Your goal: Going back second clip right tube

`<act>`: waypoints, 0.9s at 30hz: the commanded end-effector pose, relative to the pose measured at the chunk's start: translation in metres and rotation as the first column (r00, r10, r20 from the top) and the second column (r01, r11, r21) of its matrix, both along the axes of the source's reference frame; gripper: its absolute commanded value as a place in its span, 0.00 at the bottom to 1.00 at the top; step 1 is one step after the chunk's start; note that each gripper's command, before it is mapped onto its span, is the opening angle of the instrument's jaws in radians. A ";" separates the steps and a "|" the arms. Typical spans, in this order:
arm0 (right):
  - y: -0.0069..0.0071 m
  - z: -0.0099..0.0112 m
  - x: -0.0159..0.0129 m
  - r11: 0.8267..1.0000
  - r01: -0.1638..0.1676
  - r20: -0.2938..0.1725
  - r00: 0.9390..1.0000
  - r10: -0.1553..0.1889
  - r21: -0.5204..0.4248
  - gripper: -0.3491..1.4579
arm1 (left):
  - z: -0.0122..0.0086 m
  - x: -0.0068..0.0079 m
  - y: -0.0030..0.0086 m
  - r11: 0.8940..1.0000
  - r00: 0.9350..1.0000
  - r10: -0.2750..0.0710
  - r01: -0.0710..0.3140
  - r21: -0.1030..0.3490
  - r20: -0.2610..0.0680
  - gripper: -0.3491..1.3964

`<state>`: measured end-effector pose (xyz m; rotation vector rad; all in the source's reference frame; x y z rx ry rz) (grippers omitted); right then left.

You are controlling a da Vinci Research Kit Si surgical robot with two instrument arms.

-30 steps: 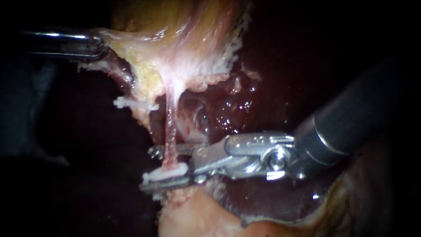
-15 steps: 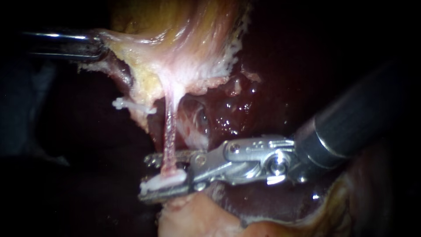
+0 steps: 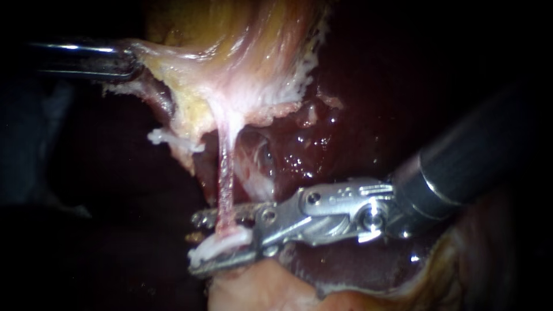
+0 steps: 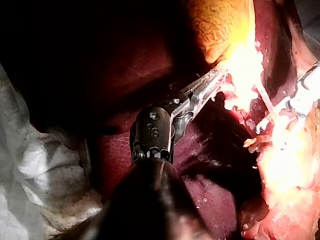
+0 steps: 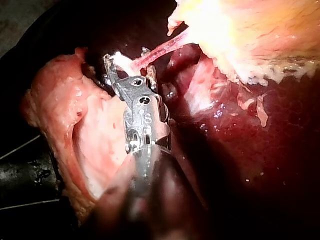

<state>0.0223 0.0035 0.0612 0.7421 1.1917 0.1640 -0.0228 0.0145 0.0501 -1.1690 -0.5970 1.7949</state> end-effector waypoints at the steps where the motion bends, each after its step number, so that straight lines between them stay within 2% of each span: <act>1: 0.0000 0.0000 0.0001 1.000 0.001 -0.001 1.000 -0.001 0.001 0.47 | 0.0000 0.0000 0.0000 1.000 1.000 0.000 0.000 0.000 0.000 0.00; 9: 0.0000 0.0001 0.0002 1.000 -0.001 0.000 1.000 0.001 0.000 0.47 | 0.0000 0.0000 0.0000 1.000 1.000 0.000 0.000 0.000 0.000 0.00; 15: 0.0005 0.0010 0.0009 1.000 -0.023 0.012 1.000 0.023 -0.010 0.47 | 0.0000 0.0000 0.0000 1.000 1.000 0.000 0.000 0.000 0.000 0.00; 23: -0.0006 0.0028 0.0031 0.999 -0.033 0.027 0.999 0.033 -0.002 0.47 | 0.0000 0.0000 0.0000 1.000 1.000 0.000 0.000 0.000 0.000 0.00; 27: -0.0009 0.0030 0.0036 0.999 -0.033 0.028 0.999 0.033 -0.005 0.47 | 0.0000 -0.0001 0.0000 1.000 1.000 0.000 0.000 0.000 0.000 0.00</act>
